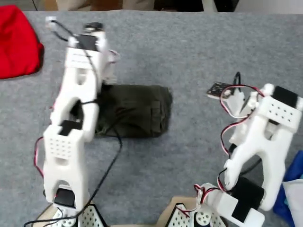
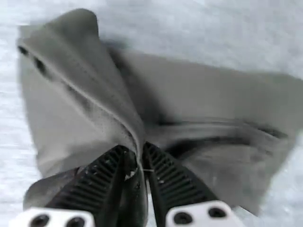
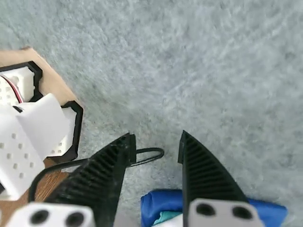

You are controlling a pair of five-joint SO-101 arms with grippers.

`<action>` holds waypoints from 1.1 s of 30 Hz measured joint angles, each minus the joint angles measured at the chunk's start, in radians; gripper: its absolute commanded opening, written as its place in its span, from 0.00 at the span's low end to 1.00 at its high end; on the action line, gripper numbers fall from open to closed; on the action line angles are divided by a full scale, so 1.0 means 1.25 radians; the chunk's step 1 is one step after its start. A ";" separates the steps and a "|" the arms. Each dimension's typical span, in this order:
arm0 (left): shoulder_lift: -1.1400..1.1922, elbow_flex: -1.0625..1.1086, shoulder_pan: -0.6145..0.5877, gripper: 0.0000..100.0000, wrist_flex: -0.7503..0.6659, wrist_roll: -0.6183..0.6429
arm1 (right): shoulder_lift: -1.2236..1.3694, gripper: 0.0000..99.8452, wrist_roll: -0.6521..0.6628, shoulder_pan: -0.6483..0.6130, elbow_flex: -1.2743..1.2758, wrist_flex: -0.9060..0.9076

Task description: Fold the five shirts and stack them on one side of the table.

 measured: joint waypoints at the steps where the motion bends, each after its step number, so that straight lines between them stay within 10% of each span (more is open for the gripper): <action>1: 0.000 0.000 0.027 0.02 0.000 0.009 | 0.000 0.17 0.009 0.014 0.000 0.000; 33: 0.054 -0.079 0.260 0.02 -0.039 0.025 | -0.012 0.17 0.077 0.140 0.190 -0.137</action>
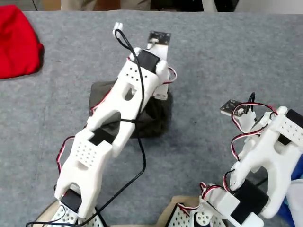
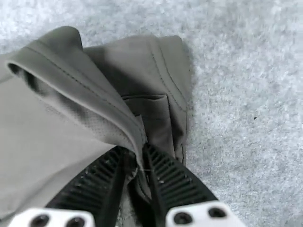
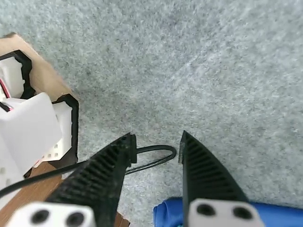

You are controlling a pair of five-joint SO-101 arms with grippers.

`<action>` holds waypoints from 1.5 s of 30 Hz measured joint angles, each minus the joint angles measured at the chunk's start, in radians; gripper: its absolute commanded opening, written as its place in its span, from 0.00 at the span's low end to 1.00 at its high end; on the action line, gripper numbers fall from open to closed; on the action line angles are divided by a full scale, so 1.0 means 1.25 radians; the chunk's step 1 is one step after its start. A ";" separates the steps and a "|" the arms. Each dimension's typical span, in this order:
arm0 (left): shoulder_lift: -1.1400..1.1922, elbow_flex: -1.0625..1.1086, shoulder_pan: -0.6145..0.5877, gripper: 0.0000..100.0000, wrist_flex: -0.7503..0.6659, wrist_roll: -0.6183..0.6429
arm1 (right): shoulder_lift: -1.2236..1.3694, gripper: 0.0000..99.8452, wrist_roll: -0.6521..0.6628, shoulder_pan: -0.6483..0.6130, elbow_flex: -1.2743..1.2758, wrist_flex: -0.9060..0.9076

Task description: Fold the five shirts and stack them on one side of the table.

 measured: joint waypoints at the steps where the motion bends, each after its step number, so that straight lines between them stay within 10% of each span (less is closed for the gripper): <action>1: 0.010 0.000 0.006 0.02 0.000 0.000 | 0.000 0.17 0.000 0.000 0.000 0.000; 12: 0.064 -0.011 0.032 0.28 0.006 0.000 | 0.000 0.17 0.000 0.000 0.000 0.000; 23: 0.064 -0.222 -0.141 0.12 0.039 0.000 | 0.000 0.14 -0.025 -0.027 0.000 0.000; 38: 0.191 -0.173 -0.307 0.02 0.039 -0.053 | 0.000 0.03 -0.489 -0.706 -0.271 0.021; 45: 0.223 -0.171 -0.421 0.02 0.039 -0.099 | 0.195 0.03 -0.599 -0.838 -0.481 -0.033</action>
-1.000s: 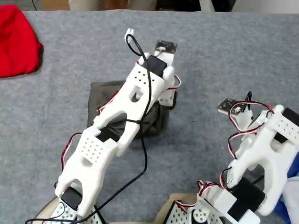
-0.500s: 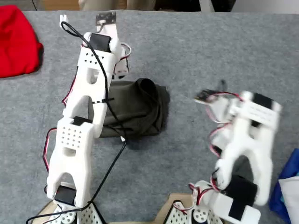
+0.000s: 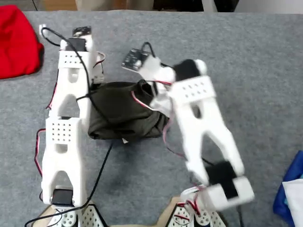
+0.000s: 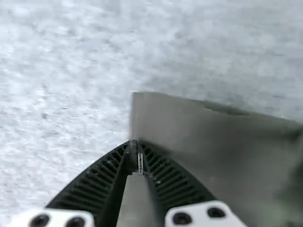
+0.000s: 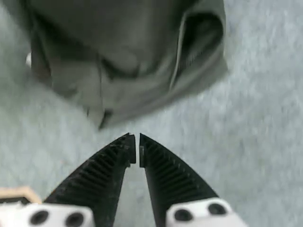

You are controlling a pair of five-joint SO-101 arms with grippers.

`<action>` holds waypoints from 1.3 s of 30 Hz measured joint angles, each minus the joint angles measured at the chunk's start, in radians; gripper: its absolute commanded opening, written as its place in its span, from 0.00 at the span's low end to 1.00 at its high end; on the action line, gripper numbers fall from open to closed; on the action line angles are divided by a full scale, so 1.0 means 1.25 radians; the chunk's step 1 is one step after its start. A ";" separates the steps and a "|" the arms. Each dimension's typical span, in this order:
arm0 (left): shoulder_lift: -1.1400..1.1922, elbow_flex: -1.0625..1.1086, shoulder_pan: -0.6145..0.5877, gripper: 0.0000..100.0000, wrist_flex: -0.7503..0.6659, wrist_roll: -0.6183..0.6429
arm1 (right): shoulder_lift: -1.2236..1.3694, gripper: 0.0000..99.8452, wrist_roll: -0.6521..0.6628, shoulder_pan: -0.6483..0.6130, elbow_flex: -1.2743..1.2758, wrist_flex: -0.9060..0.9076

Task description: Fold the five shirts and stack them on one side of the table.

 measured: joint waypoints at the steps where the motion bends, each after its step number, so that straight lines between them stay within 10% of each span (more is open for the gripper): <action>1: 0.006 0.000 -0.007 0.02 0.000 -0.004 | 0.050 0.03 -0.010 -0.010 -0.038 -0.005; 22: 0.126 -0.001 -0.027 0.02 -0.069 -0.045 | 1.036 0.03 -0.053 0.047 -1.205 0.157; 39: 0.131 -0.135 -0.027 0.02 -0.011 -0.102 | 0.960 0.03 -0.061 0.115 -1.268 0.176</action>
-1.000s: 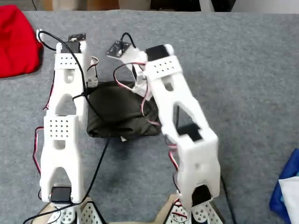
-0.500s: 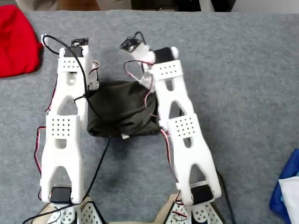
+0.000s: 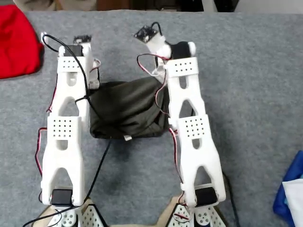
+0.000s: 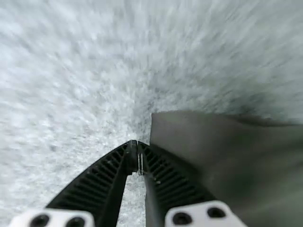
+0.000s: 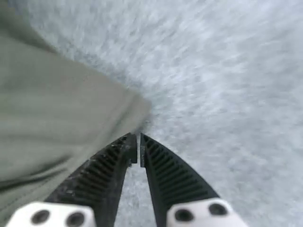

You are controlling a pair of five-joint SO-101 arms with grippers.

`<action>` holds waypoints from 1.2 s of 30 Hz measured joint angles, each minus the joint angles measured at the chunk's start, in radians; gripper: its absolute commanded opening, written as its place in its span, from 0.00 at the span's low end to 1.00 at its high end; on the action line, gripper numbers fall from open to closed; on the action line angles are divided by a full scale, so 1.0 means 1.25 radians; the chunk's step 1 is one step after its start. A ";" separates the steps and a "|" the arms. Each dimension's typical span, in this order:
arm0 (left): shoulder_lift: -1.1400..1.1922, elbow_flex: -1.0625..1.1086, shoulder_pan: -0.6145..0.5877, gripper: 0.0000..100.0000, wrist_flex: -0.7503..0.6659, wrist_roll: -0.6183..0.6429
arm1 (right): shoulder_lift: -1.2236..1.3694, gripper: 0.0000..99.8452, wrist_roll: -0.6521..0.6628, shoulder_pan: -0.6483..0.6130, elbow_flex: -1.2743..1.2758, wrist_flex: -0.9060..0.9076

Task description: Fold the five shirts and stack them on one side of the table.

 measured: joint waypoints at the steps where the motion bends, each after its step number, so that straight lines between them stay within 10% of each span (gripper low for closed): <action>1: 0.000 -0.020 0.000 0.02 0.005 -0.001 | -0.022 0.03 -0.007 0.001 0.000 0.000; 23: -0.215 0.270 0.000 0.02 0.011 -0.074 | -0.752 0.16 -0.009 -0.207 1.154 -0.095; 36: -0.466 0.578 -0.153 0.02 0.011 -0.169 | -0.752 0.17 -0.028 -0.312 1.240 -0.122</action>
